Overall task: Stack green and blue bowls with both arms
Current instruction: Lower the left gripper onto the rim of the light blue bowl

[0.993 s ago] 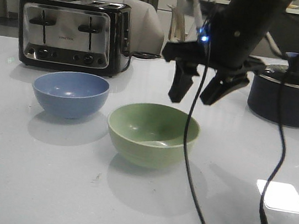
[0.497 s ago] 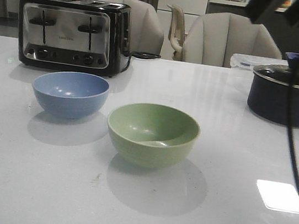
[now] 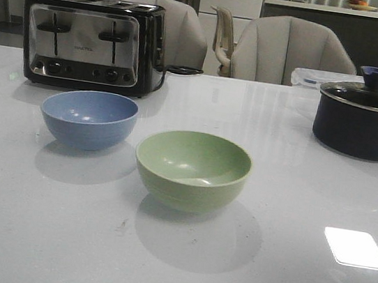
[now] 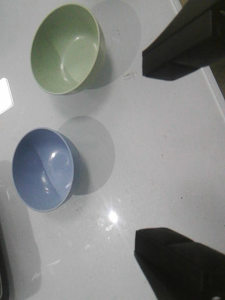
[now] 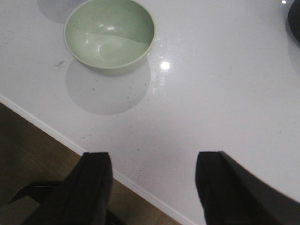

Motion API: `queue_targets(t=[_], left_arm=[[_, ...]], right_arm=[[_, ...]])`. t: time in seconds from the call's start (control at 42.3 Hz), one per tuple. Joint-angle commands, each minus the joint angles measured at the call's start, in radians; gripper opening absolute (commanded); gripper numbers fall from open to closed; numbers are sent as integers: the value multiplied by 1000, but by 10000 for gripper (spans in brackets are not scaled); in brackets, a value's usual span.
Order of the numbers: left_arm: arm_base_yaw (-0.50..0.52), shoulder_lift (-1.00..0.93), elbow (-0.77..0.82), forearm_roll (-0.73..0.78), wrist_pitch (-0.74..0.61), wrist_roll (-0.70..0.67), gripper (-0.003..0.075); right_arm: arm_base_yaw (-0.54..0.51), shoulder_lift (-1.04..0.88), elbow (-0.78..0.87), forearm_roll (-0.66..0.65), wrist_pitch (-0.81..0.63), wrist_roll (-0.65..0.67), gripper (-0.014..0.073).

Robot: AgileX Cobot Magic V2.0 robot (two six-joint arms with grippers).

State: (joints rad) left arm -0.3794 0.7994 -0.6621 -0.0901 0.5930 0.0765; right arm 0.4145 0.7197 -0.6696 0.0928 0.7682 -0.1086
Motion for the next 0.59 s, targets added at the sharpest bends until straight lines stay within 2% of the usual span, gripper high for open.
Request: queue_targets(t=[0.0, 0.118, 0.284, 0.426, 0.568], left_arm=[[-7, -2, -39, -9, -63, 4, 689], [-7, 11, -59, -7, -36, 4, 689], [-7, 104, -166, -3, 39, 4, 689], [6, 239, -274, 1, 48, 4, 689], [64, 419, -418, 1, 70, 4, 689]], right_arm=[[-1, -43, 2, -6, -57, -9, 504], [-1, -52, 6, -6, -49, -9, 504], [-1, -52, 7, -6, -49, -9, 504], [-1, -52, 7, -6, -49, -9, 504], [-1, -52, 7, -6, -49, -9, 504]])
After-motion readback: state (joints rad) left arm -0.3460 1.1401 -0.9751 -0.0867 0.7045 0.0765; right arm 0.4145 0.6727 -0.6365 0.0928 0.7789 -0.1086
